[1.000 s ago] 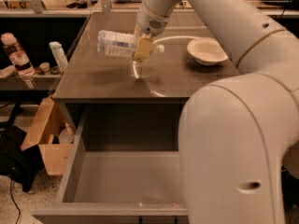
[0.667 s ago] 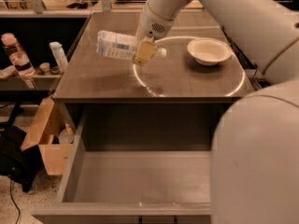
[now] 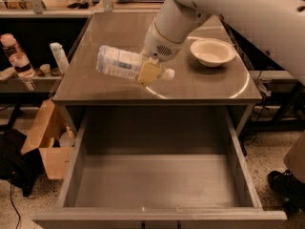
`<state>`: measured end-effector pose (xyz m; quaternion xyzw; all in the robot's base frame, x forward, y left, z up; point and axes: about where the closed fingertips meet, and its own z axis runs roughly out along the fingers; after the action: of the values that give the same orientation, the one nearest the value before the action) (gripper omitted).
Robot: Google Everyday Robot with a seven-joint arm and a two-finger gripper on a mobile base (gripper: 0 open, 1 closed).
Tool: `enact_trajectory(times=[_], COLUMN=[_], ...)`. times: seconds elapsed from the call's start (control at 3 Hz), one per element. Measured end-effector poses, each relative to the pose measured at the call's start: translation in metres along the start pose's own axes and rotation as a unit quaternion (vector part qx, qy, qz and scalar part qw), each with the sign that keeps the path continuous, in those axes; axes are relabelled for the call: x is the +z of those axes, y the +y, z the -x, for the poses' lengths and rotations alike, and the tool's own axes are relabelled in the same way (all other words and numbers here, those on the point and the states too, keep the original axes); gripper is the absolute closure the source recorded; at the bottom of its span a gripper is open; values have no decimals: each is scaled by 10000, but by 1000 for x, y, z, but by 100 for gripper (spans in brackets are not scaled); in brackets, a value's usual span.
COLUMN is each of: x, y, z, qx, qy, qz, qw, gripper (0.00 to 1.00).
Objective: Place blue plastic bottle into top drawer
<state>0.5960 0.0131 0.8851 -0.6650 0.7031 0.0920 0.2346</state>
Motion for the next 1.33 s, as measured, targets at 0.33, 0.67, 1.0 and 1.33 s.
enact_trajectory(times=[0.33,0.67,1.0,1.33], x=[14,24,26,26], y=[39,71,91,122], z=[-16,-29,-36,-46], qx=[465,890,1158,1619], qy=[156,230,249,290], qz=[21,96,144,203], qw=[9988,9957,9929,9862], gripper=[100,100,100,100])
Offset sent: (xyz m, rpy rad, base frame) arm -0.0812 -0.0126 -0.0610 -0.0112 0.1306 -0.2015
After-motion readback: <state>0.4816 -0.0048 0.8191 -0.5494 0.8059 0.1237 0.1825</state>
